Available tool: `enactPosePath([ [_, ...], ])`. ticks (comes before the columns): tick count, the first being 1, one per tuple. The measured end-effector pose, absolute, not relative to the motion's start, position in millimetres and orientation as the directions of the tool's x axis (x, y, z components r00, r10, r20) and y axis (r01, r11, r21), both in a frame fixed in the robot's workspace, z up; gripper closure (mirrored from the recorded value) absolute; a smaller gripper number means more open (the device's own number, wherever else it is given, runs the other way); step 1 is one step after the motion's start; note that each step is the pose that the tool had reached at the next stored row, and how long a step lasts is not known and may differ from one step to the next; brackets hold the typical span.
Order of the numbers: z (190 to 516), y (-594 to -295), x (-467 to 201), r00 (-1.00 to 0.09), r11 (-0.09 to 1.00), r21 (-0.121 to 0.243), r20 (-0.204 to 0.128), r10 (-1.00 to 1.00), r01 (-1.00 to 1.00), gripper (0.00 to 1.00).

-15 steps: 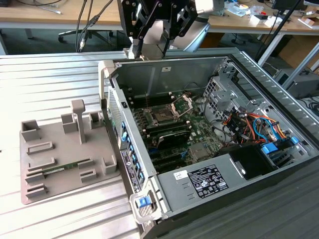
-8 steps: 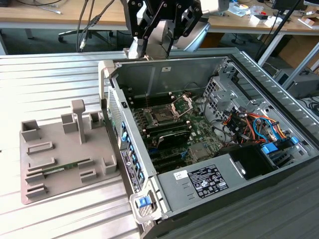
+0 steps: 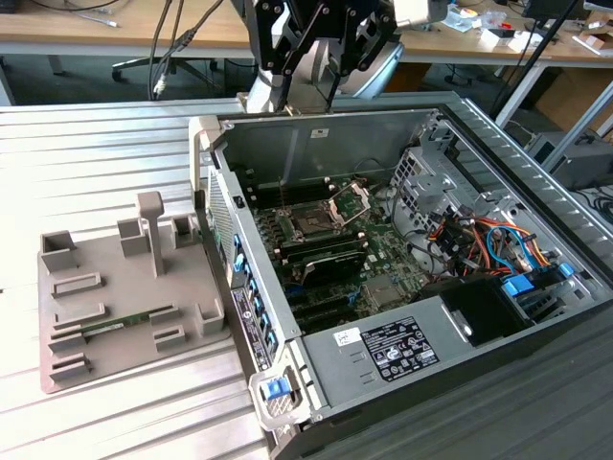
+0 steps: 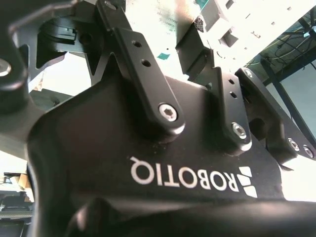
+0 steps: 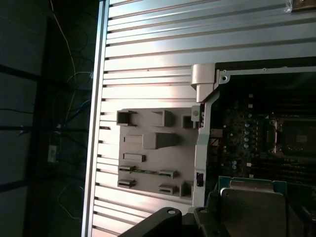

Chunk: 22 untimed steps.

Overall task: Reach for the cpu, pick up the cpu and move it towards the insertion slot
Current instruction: 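Pick up the cpu and move it towards the insertion slot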

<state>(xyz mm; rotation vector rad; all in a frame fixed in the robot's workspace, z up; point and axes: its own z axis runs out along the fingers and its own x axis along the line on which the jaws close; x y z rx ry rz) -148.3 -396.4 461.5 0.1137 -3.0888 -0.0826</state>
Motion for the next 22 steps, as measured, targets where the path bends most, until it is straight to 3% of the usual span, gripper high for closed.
enactPosePath([
  [22, 461.4, -396.4, -121.0, -0.996, 0.996, 0.055, 0.047, -0.075, -0.072, 0.45],
])
